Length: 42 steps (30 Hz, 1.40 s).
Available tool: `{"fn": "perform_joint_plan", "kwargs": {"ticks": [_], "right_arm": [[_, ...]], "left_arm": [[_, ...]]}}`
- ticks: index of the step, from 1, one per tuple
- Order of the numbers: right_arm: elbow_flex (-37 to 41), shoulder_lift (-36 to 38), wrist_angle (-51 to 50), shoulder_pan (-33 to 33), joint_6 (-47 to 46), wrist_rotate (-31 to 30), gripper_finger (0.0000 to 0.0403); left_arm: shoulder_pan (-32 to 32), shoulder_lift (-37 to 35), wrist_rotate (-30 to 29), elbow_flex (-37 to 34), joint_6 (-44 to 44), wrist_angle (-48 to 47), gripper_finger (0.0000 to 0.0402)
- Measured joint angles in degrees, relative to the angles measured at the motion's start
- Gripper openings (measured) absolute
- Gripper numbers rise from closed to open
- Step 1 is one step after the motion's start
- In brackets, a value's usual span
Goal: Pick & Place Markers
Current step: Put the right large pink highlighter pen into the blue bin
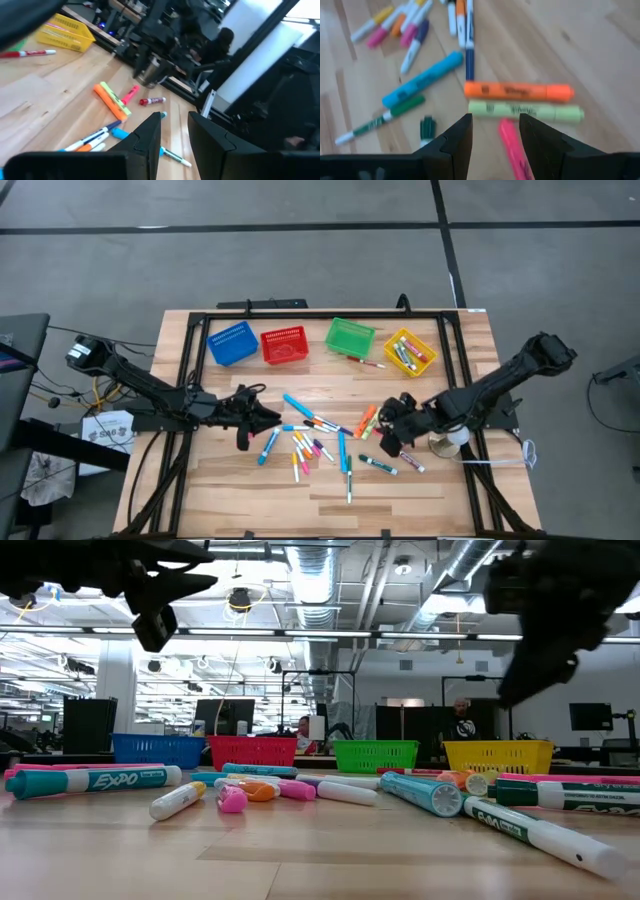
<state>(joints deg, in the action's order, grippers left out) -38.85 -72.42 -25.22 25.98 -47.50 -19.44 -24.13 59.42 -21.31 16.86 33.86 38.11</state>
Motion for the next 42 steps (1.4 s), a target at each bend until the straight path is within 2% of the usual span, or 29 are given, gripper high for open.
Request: {"fn": "perform_joint_plan", "kwargs": {"ticks": [9,17,20,25,33,38,42], "right_arm": [[0.0,0.0,-9.5,3.8,-7.9,-1.1,0.0152],[0.0,0.0,-11.8,3.9,-7.8,-1.5,0.0152],[0.0,-0.1,-11.8,3.9,-5.7,-1.8,0.0152],[0.0,-6.0,-9.9,3.9,-4.7,-2.2,0.0152],[-0.2,-19.1,-2.7,4.0,-4.5,-2.5,0.0152],[-1.2,-21.6,-3.5,4.2,-4.6,-3.5,0.0151],[-0.9,-20.2,-2.7,4.0,-4.6,-2.3,0.0142]], "left_arm": [[-0.1,0.0,-6.6,0.0,6.0,0.0,0.0097],[-2.6,0.0,-6.8,0.0,13.9,0.1,0.0097],[-4.5,0.0,-8.7,0.0,15.0,0.1,0.0097],[-7.8,1.0,-14.3,0.0,14.9,0.3,0.0097],[-9.2,3.9,-15.6,0.0,17.6,0.4,0.0097],[-9.3,6.3,-15.6,0.0,19.9,0.9,0.0097],[-9.3,8.2,-15.6,0.0,21.7,1.4,0.0097]]}}
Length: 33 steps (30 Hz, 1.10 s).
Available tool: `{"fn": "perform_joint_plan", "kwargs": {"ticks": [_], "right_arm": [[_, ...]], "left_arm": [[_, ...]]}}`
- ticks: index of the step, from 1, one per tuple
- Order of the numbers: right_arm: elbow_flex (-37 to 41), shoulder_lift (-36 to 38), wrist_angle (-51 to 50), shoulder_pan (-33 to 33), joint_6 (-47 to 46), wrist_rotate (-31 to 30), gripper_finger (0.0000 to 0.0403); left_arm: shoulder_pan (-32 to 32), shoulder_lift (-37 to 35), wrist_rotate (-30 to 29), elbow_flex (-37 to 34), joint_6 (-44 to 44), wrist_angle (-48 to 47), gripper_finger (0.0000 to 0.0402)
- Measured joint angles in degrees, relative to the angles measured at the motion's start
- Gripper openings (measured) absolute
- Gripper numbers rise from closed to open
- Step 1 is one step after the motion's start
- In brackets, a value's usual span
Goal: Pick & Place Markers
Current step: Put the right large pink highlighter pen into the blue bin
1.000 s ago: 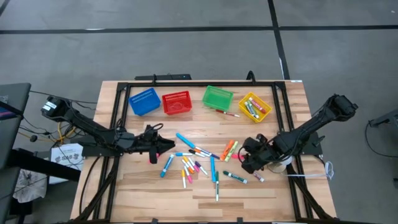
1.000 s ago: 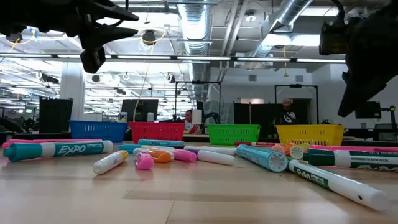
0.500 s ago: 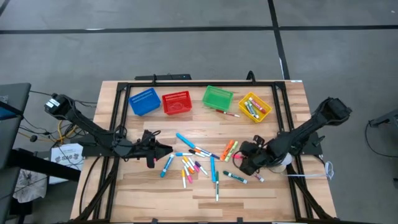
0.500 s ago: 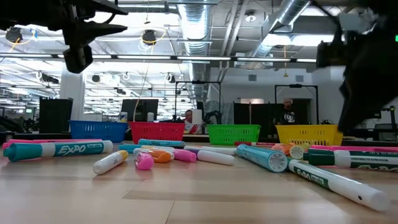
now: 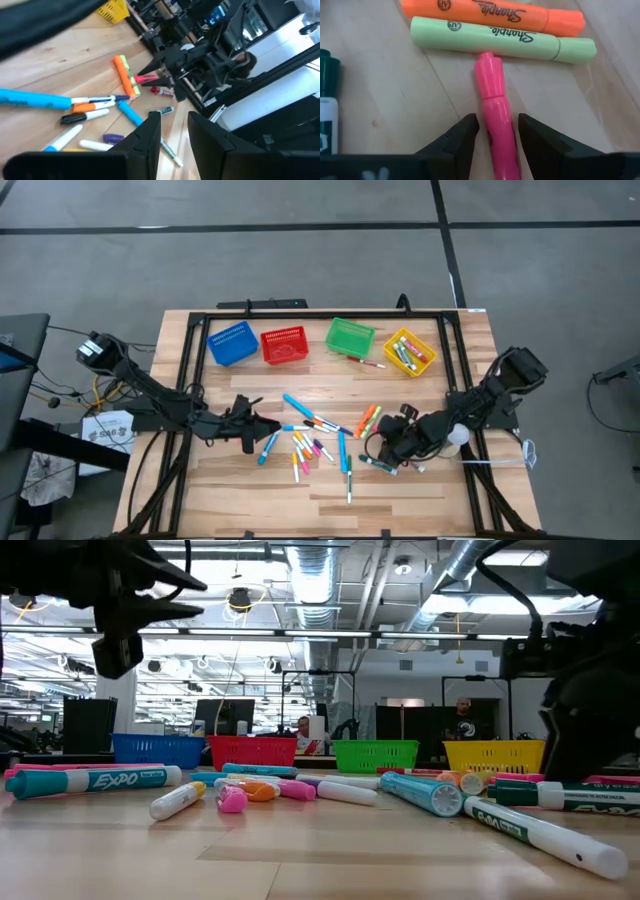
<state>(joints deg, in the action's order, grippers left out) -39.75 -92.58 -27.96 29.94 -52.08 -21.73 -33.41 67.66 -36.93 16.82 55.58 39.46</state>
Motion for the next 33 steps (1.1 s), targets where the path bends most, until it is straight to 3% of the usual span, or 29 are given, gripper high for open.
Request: {"fn": "perform_joint_plan", "kwargs": {"ticks": [12,21,33], "right_arm": [[0.1,2.3,0.8,-1.2,-0.2,3.9,0.0057],[-2.1,3.3,-2.8,-1.1,-0.9,8.1,0.0068],[-10.8,3.3,-6.7,-1.6,5.0,6.0,0.0067]], "left_arm": [[0.0,3.6,0.0,0.0,2.2,1.9,0.0097],[-1.0,3.6,0.0,0.0,2.4,3.3,0.0097],[-4.4,3.7,0.0,0.0,3.2,13.8,0.0097]]}}
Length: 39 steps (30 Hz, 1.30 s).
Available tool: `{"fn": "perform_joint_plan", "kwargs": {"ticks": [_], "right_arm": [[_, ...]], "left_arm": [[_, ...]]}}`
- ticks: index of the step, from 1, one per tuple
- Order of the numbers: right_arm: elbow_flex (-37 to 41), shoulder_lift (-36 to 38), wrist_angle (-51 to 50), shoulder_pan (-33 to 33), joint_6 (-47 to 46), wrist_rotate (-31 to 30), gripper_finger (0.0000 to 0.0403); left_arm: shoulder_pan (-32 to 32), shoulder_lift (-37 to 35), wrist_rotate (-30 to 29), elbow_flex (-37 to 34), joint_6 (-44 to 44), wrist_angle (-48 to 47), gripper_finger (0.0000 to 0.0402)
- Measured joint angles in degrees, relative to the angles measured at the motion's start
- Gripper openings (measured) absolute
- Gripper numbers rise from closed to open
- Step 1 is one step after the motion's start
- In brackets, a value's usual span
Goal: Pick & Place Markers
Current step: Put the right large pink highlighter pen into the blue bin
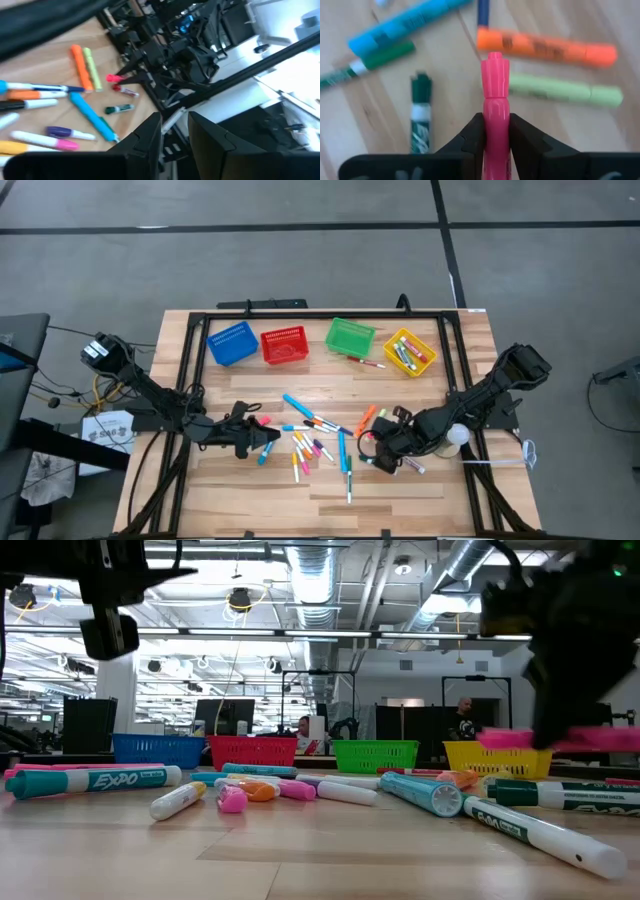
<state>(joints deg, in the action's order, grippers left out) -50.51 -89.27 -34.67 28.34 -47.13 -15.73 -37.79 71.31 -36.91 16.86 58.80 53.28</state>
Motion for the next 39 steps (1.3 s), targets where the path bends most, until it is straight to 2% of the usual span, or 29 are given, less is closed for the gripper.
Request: {"fn": "perform_joint_plan", "kwargs": {"ticks": [12,19,27,33,39], "right_arm": [[-10.0,0.1,1.0,-4.2,3.9,-6.3,0.0067],[-14.8,0.1,0.9,-11.1,8.6,-5.6,0.0067],[-16.5,0.2,0.6,-19.0,8.2,-5.0,0.0066],[-16.5,0.2,-3.0,-23.5,6.0,-3.9,0.0066],[-16.5,0.2,-9.7,-27.9,3.2,-3.9,0.0066]], "left_arm": [[-1.1,0.0,0.1,0.0,-3.2,3.9,0.0097],[-1.0,0.0,4.7,0.0,-4.8,4.5,0.0097],[0.1,-2.2,13.8,0.0,-5.2,4.7,0.0097],[2.8,-8.5,24.4,0.0,-13.5,4.8,0.0097],[3.8,-15.2,26.9,0.0,-21.0,4.8,0.0097]]}}
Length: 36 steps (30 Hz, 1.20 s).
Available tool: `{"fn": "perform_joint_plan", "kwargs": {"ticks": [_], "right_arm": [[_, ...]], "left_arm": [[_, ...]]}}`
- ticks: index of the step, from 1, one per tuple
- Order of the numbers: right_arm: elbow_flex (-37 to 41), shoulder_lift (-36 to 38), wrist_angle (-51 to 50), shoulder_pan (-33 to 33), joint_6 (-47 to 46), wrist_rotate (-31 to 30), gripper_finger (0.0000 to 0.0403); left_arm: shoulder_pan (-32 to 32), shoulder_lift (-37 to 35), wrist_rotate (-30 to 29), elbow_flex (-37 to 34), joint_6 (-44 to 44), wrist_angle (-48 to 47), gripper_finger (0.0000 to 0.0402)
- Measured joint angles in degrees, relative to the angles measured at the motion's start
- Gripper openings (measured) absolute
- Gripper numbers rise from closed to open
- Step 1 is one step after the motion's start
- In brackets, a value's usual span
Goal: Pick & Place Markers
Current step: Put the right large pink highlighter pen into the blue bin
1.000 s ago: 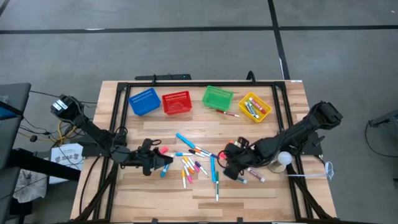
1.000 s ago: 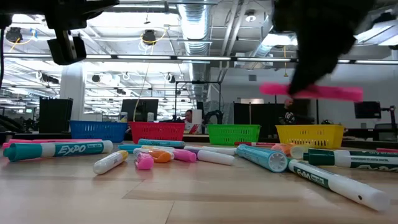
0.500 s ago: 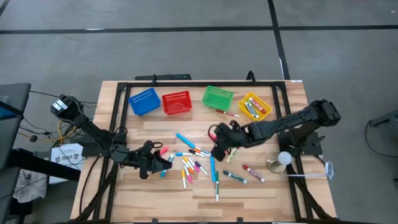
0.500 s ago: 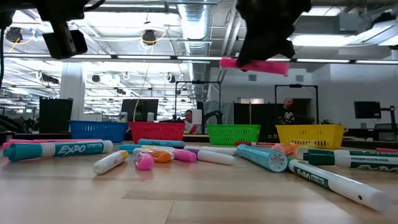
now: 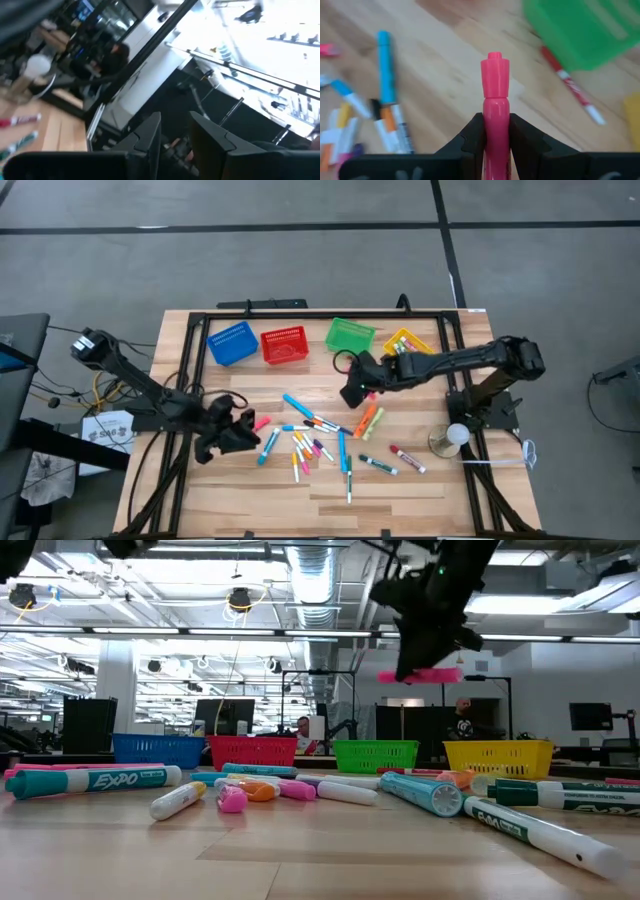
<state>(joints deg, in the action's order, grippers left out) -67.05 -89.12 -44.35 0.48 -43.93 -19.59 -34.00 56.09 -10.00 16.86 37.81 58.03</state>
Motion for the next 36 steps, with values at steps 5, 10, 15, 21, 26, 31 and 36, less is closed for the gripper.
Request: {"fn": "perform_joint_plan", "kwargs": {"ticks": [5,10,15,21,26,31,36], "right_arm": [[0.0,0.0,-1.1,-3.0,2.7,0.0,0.0066],[0.0,0.0,-0.9,-5.4,6.7,1.0,0.0066],[0.0,-0.1,-0.7,-5.6,10.5,3.4,0.0066],[0.0,-0.2,0.9,-5.9,19.4,3.3,0.0066],[0.0,-0.2,5.5,-9.0,26.8,3.4,0.0066],[0.0,-0.2,11.2,-14.0,35.4,6.0,0.0066],[0.0,-0.2,15.7,-19.4,41.4,6.2,0.0066]], "left_arm": [[0.0,-3.6,0.0,0.0,-4.1,-0.1,0.0097],[0.0,-5.2,-2.2,0.0,-11.4,-0.1,0.0097],[0.0,-5.5,-6.1,0.0,-16.5,-0.1,0.0097],[0.1,-5.5,-13.4,0.0,-21.2,-0.1,0.0097],[0.1,-5.5,-17.7,0.0,-24.0,-0.1,0.0097],[1.3,-5.5,-19.1,0.0,-24.1,-0.1,0.0097],[4.4,-5.5,-19.1,0.0,-24.0,-0.1,0.0097]]}}
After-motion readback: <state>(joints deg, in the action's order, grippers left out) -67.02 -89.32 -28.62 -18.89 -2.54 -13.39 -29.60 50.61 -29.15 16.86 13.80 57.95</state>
